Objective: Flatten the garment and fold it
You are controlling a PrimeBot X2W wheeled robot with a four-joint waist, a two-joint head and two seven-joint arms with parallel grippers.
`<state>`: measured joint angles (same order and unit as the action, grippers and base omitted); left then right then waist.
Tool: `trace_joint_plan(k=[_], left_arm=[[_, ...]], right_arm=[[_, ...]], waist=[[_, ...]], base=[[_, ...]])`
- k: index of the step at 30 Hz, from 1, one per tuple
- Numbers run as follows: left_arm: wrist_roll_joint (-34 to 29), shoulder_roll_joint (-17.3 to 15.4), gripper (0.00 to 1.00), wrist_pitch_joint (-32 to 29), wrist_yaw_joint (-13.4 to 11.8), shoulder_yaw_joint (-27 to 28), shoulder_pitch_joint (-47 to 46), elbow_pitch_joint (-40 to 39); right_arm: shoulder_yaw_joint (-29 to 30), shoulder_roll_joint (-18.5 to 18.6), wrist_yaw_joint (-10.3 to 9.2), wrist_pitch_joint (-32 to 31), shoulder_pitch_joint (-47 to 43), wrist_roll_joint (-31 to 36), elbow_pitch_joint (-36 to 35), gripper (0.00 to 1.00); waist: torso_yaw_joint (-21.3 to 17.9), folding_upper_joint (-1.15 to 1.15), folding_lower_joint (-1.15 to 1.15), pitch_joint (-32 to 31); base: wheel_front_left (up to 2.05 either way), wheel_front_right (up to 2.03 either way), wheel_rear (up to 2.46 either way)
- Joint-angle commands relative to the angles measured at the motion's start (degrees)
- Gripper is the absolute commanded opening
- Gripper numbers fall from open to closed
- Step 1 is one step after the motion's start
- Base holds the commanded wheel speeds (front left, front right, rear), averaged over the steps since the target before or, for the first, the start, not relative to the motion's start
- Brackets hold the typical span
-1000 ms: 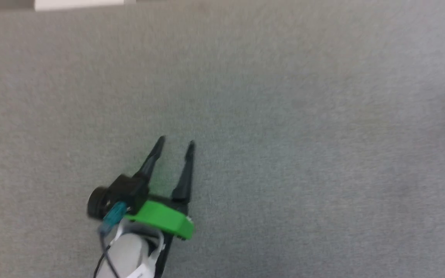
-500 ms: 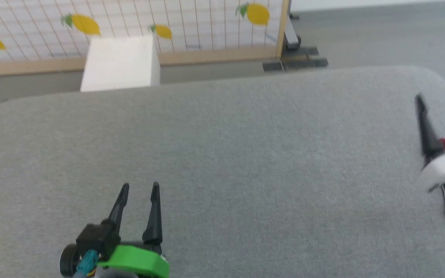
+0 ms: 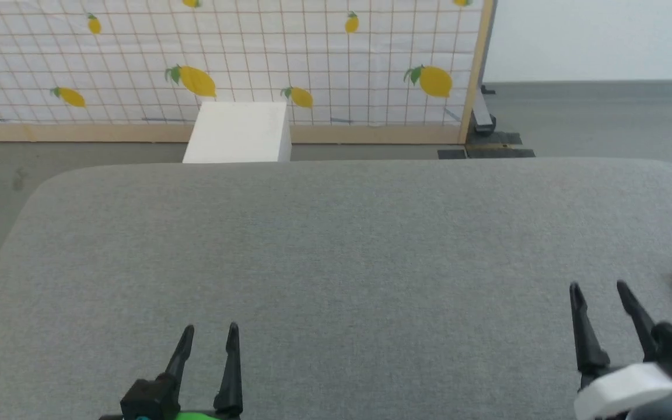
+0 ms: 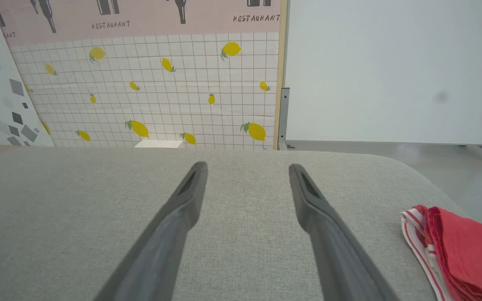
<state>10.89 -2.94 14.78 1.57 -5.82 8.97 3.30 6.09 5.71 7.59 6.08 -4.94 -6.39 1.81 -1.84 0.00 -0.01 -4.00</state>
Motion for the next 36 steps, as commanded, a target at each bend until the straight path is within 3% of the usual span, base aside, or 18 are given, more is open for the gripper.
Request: trace_joint_plan(k=[1, 16, 17, 36], left_arm=[[-0.9, 0.0, 1.0, 0.2, 0.3, 0.2, 1.0, 0.4], [-0.7, 0.0, 1.0, 0.2, 0.5, 0.6, 0.8, 1.5], [-0.9, 0.0, 0.0, 0.0, 0.2, 0.5, 0.7, 1.5], [-2.2, 0.0, 0.0, -1.9, 0.0, 1.0, -0.6, 0.9]], right_arm=[[0.2, -0.6, -0.1, 0.6, -1.1, 0.6, -0.4, 1.0], [-0.4, -2.3, -0.1, 1.5, -4.4, 1.5, 0.7, 1.0], [-0.4, -2.1, 0.0, 1.1, -4.1, 1.3, 0.6, 0.0], [-1.0, -2.2, -0.01, 0.1, -3.0, 1.9, 0.3, 0.0]], waist=[[0.7, 0.0, 0.01, -0.6], [0.7, 0.0, 0.01, 0.0], [0.7, 0.0, 0.01, 0.0], [0.8, 0.0, 0.01, 0.5]], base=[[0.0, 0.0, 0.0], [0.0, 0.0, 0.0], [0.0, 0.0, 0.0], [0.0, 0.0, 0.0]])
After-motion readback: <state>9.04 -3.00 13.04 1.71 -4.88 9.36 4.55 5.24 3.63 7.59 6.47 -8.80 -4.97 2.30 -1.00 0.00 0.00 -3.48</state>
